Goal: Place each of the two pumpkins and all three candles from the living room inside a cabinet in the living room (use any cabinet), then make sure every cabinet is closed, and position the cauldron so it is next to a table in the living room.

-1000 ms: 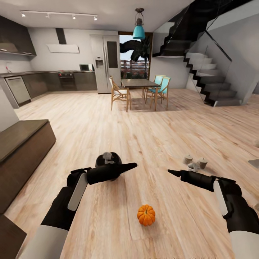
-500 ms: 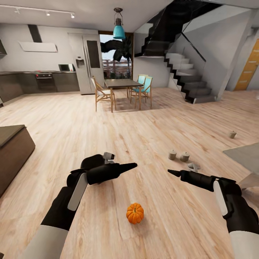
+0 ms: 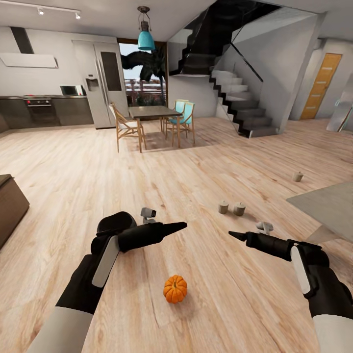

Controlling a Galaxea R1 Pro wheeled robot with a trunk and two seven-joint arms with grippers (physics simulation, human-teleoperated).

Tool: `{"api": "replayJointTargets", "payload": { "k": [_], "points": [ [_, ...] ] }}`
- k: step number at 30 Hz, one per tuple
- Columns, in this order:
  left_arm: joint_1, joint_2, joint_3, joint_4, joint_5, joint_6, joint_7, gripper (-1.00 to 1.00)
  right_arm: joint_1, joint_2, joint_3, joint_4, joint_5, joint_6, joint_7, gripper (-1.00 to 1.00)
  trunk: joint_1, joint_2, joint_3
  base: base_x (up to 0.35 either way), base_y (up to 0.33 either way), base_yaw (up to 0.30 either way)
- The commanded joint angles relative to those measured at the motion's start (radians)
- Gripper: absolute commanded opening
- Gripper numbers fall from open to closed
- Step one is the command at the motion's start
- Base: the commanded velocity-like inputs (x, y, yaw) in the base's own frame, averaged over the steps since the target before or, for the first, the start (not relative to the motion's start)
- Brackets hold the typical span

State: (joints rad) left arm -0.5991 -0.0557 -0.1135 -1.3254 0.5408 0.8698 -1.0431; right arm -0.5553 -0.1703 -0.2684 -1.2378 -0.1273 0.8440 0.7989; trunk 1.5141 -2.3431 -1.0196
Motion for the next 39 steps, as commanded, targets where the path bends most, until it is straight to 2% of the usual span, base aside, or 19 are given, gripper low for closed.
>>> {"api": "replayJointTargets", "payload": {
  "k": [1,13,30,39],
  "points": [
    [0.0,0.0,0.0,0.0,0.0,0.0,0.0,1.0,0.0,0.0,0.0,0.005,0.0,-0.003,-0.001,1.0,0.0,0.0,0.0,0.0,0.0,-0.008],
    [0.0,0.001,0.001,0.001,0.001,0.0,0.0,1.0,0.0,0.005,0.003,0.019,-0.004,-0.008,0.001,1.0,0.0,0.0,0.0,0.0,0.0,-0.023],
    [-0.001,0.001,0.0,0.0,-0.001,0.0,0.0,1.0,0.0,0.012,0.003,0.02,-0.005,-0.002,0.005,1.0,0.0,0.0,0.01,0.0,0.0,-0.256],
    [-0.001,0.001,0.0,0.0,-0.001,0.0,0.0,1.0,0.0,0.011,0.002,0.02,-0.006,0.004,0.005,1.0,0.0,0.0,0.001,0.0,0.0,-0.184]
  ]
}}
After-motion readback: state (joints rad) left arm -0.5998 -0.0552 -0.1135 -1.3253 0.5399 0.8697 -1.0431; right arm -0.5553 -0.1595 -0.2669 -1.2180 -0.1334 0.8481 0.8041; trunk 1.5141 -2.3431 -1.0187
